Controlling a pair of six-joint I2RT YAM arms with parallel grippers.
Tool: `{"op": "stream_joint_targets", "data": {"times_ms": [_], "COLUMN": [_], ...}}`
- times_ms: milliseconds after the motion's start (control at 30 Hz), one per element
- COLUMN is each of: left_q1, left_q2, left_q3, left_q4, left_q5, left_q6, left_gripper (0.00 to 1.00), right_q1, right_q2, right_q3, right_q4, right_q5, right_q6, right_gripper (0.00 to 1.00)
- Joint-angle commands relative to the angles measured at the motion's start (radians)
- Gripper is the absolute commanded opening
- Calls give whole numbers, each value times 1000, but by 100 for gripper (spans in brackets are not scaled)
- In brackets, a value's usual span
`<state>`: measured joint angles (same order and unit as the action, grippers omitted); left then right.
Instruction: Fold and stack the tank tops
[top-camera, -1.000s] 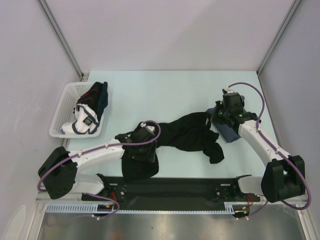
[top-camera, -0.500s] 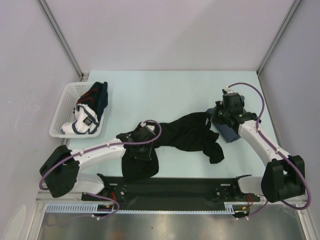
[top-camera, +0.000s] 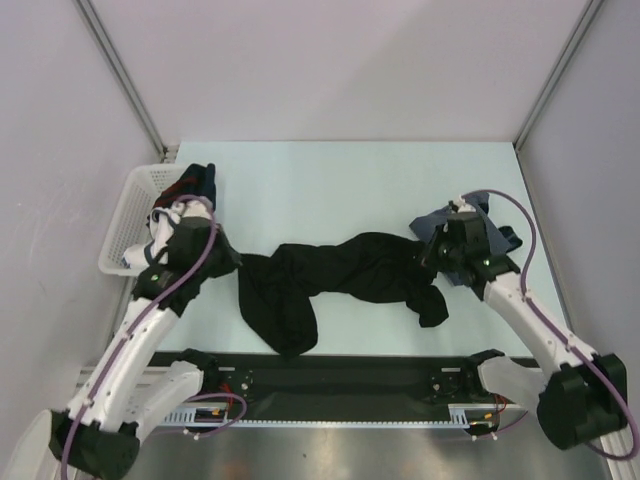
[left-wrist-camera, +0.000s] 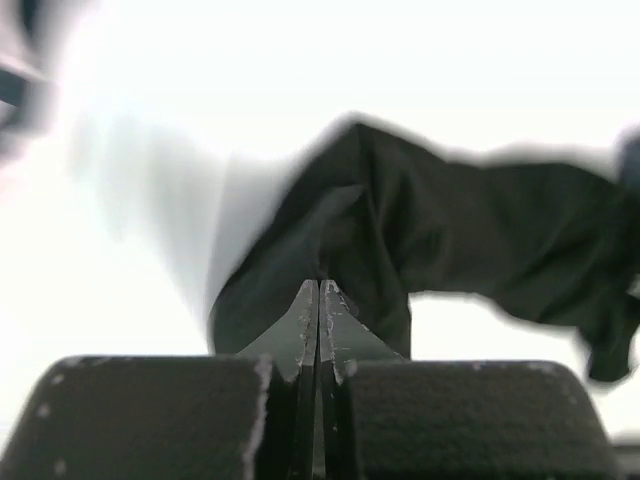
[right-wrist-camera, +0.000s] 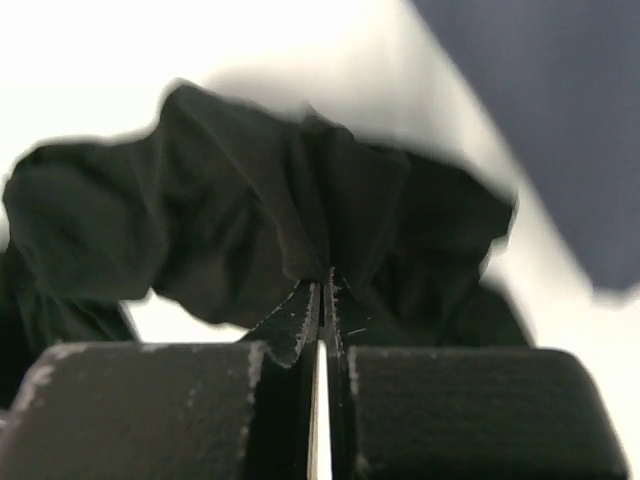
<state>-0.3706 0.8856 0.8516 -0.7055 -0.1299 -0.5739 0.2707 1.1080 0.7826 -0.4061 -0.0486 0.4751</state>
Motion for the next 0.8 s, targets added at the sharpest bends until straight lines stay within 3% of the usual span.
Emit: {"op": "stream_joint_targets", "data": {"times_ms": [0, 133, 267, 467, 600, 767], "left_q1": [123, 242, 363, 511, 619, 778], "left_q2": [-77, -63, -99, -131, -65, -17], "left_q3": [85, 122, 113, 164, 274, 406], "left_q4": [-43, -81, -87, -112, -129, -149], "left_q5": [4, 45, 75, 104, 180, 275], "left_q6": [45, 97, 111, 166, 190, 197], "left_gripper": [0, 0, 0, 0, 0, 0], "right_q1": [53, 53, 41, -24, -82, -113], "right_q2": [-155, -483, -611, -556, -447, -585], "right_q3": [-126, -350, -358, -269, -94, -123], "right_q4": [-40, -57, -157, -135, -183, -181], "right_q5": [136, 292, 388, 421, 453, 484], "right_q6": [222, 370, 399, 314, 319, 356], "right_gripper": [0, 0, 0, 0, 0, 0]}}
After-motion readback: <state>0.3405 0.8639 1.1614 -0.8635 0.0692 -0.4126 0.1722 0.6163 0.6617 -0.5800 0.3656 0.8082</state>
